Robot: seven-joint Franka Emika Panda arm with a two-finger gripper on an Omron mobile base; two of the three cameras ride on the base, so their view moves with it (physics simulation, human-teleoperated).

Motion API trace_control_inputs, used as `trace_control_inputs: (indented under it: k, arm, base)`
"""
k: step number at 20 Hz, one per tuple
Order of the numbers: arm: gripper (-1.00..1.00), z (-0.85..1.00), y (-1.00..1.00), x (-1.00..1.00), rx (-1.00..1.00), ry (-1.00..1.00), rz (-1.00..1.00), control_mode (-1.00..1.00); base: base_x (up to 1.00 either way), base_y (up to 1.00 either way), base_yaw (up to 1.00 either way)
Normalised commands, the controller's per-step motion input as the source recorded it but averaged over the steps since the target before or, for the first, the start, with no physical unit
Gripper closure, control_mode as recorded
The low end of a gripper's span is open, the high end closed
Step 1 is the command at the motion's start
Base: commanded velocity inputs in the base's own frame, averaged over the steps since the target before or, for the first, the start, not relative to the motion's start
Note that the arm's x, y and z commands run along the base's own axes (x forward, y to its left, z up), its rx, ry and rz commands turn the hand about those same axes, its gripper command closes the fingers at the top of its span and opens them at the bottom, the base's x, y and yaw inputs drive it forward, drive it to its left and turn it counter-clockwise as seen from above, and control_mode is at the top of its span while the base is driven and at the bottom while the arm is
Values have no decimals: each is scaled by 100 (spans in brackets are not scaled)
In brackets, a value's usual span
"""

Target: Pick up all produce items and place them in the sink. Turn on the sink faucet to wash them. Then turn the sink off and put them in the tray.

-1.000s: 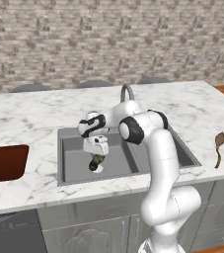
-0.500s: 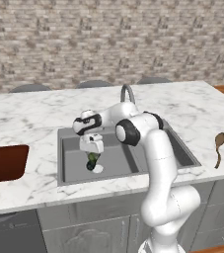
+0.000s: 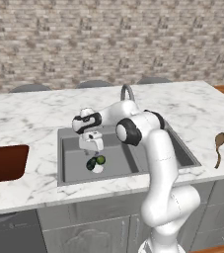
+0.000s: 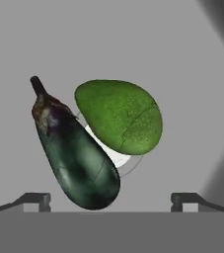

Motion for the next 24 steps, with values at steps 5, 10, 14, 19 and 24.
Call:
trace_control_inputs:
  k: [5,10,14,19,24]
  arm:
    - [-100,40,0,-34,-1,-10,0,-100]
    - [-100,62,0,-62,0,-14,0,-100]
    - [-100,63,-12,-73,0,-20,0,-100]
    - [-100,66,-32,-80,0,-25,3,-100]
    - [-100,76,-42,-82,0,-30,4,-100]
  base:
    - [0,0,0]
    - [0,0,0]
    - [0,0,0]
    - [0,0,0]
    - [0,0,0]
